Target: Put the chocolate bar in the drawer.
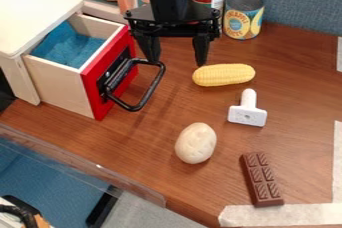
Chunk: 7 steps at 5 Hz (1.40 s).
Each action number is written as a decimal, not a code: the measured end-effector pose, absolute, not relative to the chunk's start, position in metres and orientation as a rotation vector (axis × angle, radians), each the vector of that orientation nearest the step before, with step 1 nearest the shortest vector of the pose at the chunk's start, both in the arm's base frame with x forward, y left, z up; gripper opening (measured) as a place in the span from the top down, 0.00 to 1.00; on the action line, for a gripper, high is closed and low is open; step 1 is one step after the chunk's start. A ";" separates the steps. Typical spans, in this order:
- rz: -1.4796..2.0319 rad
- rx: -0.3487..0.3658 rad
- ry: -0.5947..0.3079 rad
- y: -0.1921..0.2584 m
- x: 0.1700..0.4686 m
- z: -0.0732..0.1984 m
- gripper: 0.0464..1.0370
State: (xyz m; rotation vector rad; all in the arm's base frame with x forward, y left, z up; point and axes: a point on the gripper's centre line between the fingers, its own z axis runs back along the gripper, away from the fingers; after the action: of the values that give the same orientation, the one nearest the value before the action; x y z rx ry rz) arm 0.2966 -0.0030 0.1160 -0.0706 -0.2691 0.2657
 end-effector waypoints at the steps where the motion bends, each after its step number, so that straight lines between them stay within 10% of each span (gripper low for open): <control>1: 0.273 -0.068 -0.245 -0.003 0.294 0.108 0.04; 5: 0.434 -0.231 -0.325 -0.053 0.285 0.093 0.04; 7: 0.402 -0.185 -0.282 -0.092 0.278 0.066 0.04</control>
State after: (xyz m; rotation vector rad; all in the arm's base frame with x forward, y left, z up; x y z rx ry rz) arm 0.2778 -0.0923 0.0662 -0.1854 -0.2824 0.4024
